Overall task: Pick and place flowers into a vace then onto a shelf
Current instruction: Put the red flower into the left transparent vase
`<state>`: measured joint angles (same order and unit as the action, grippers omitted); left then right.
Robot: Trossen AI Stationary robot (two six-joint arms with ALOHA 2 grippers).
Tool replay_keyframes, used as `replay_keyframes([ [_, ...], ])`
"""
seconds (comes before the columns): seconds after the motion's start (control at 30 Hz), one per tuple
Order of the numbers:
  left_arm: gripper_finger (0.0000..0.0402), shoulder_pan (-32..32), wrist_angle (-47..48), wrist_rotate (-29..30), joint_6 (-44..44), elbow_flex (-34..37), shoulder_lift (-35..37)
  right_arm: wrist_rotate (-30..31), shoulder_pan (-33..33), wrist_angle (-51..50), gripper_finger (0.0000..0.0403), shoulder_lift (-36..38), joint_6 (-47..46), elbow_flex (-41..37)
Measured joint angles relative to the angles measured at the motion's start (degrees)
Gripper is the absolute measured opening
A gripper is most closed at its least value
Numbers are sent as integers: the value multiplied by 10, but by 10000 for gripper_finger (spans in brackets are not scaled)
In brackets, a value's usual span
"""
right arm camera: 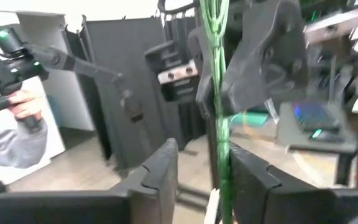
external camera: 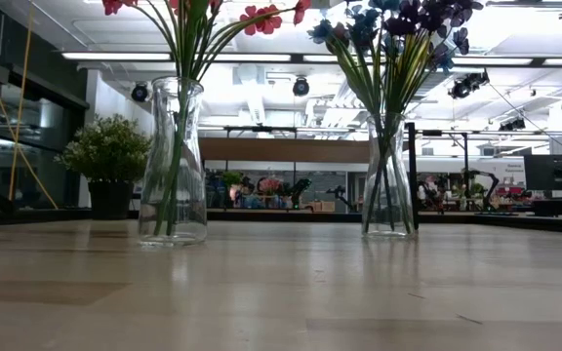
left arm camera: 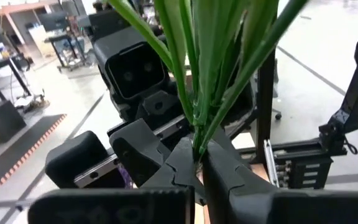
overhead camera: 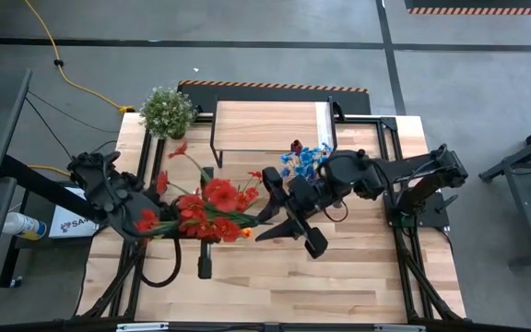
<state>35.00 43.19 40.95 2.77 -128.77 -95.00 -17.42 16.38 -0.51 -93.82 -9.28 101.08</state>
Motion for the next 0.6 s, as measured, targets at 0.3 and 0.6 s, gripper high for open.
replay_keyframes([
  [0.3,43,0,17,21,-21,0,0,-55,0,-63,156,0,-52,0],
  [0.6,43,11,31,76,-19,0,13,-103,3,-121,200,7,-94,0],
])
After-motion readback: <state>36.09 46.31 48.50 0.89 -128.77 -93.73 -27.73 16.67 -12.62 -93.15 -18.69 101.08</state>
